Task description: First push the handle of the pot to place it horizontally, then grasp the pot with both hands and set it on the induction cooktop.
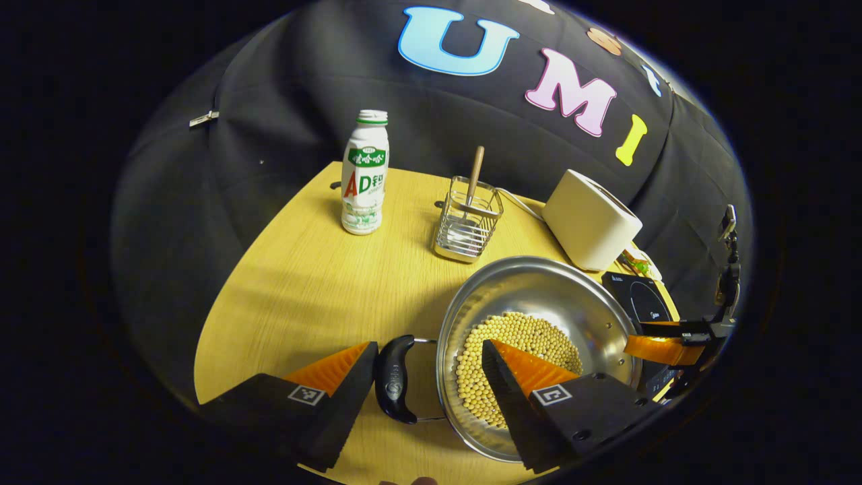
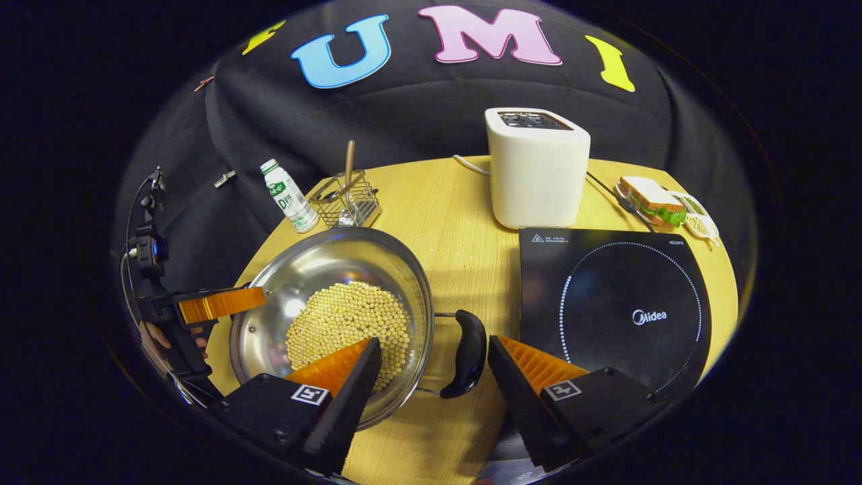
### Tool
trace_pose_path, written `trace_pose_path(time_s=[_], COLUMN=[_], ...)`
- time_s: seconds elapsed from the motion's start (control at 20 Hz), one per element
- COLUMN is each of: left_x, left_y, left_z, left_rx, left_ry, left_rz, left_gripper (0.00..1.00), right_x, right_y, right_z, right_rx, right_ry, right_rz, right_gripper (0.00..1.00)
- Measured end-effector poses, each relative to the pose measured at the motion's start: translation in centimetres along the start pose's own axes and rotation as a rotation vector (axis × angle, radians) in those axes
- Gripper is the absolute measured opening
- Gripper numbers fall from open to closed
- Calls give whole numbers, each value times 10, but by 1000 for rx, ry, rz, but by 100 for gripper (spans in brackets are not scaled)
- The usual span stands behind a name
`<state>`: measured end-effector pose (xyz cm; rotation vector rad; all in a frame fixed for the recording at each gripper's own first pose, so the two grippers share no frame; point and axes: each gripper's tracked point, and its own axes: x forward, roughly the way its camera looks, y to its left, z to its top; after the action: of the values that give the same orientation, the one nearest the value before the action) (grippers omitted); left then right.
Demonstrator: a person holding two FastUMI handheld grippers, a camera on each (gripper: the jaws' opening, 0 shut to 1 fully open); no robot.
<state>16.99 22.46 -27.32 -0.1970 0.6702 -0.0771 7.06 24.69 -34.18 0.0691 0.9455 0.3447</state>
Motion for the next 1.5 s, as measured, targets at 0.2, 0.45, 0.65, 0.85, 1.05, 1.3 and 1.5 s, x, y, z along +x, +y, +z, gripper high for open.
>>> trace_pose_path(time_s=[0.2,0.45,0.65,0.85,1.05,1.3,1.5], left_x=[12,22,30,29,22,-1,-22], left_y=[0,-2,11,11,10,4,-16], left_z=[-12,-15,-21,-26,-35,-33,-15], left_rx=[-41,-30,-20,-34,-53,-40,-7], left_ry=[35,60,97,128,153,142,107], left_rz=[-33,-57,-18,-4,13,21,23], left_gripper=[95,88,76,64,61,59,59], right_x=[19,35,40,40,37,11,-16], right_y=[-3,0,-10,-10,-9,-3,-10], right_z=[-8,-11,-9,-9,-12,-9,6], right_rx=[20,50,76,112,100,83,79], right_ry=[32,56,59,92,113,110,82], right_rz=[-10,-18,-45,-35,-34,-15,-5], right_gripper=[99,94,61,56,55,55,55])
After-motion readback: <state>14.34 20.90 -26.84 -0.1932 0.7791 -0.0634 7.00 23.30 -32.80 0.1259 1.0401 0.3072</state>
